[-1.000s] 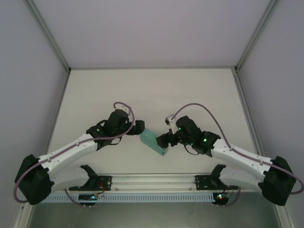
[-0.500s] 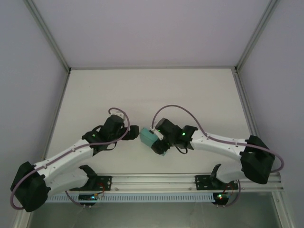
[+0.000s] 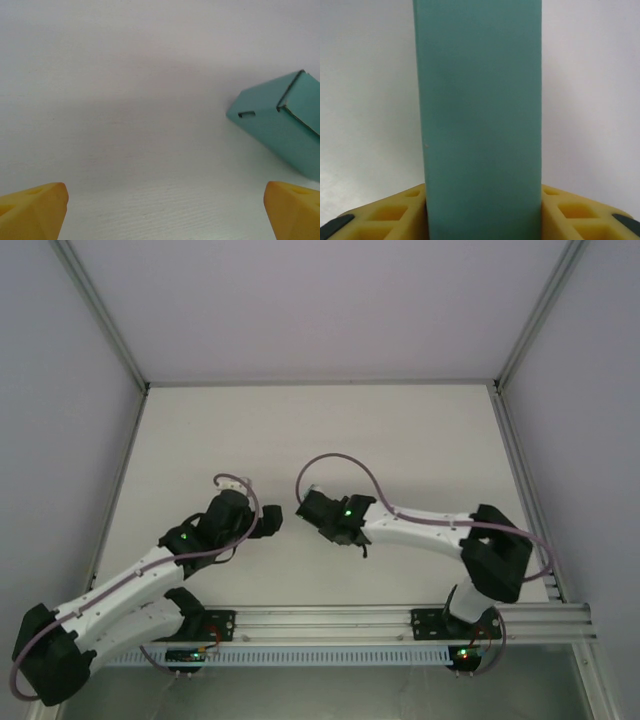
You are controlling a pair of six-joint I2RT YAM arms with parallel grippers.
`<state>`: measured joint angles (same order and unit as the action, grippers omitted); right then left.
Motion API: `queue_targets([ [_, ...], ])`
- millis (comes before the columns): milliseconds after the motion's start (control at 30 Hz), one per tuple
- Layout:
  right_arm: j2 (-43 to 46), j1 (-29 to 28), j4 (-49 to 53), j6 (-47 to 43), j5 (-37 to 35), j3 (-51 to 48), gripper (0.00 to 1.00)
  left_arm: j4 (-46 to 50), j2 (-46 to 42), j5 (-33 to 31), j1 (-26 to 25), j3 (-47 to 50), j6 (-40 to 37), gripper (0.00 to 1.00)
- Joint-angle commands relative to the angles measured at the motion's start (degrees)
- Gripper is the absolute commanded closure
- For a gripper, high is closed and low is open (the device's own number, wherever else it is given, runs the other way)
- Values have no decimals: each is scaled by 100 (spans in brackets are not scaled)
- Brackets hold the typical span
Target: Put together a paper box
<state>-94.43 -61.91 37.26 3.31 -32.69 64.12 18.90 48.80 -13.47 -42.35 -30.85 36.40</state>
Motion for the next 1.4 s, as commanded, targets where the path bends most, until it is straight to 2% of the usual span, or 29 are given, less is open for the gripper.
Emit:
queue_targets([
  [0, -741, -49, 764, -359, -999, 324, 53, 211, -235, -208, 44, 121, 121, 0],
  [133, -1260, -84, 951, -438, -1298, 848, 51, 307, -413, -217, 51, 179, 173, 0],
  [200, -1308, -144, 882, -541, -1209, 909, 43, 334, -473, -252, 58, 206, 194, 0],
  [300, -1199, -272, 784, -729, -725, 897, 28, 317, -526, -252, 74, 236, 201, 0],
  [500, -618, -392, 423, -918, 965, 454, 2, 439, -469, -223, 87, 118, 152, 0],
  [700, 290, -350, 91, -921, 1660, -61, 1, 309, -364, -30, 104, 43, 33, 0],
  [800, 909, -101, -149, -694, 1831, -345, 1, 265, -169, -107, 233, -29, 55, 0],
  [900, 1626, 506, -343, -380, 1754, -745, 1, 208, 143, -39, 696, -198, -29, 0],
  [1000, 2337, 1405, -914, -222, 1141, -1397, 1, -64, 454, 108, 1374, -356, -134, 0],
  [1067, 2743, 2210, -1394, -133, 999, -1815, 1, -342, 655, 210, 1906, -446, -248, 0],
  [1133, 3075, 3137, -1798, -17, 1351, -2117, 1, -608, 882, 295, 2458, -527, -536, 0],
  [1267, 3243, 4619, -3208, -186, 1444, -2881, 1, -1362, 1273, -515, 3235, -430, -1195, 1],
  [1367, 3029, 5461, -4108, -23, 1607, -3306, 1, -2725, 1352, -497, 3835, 129, -1822, 1],
])
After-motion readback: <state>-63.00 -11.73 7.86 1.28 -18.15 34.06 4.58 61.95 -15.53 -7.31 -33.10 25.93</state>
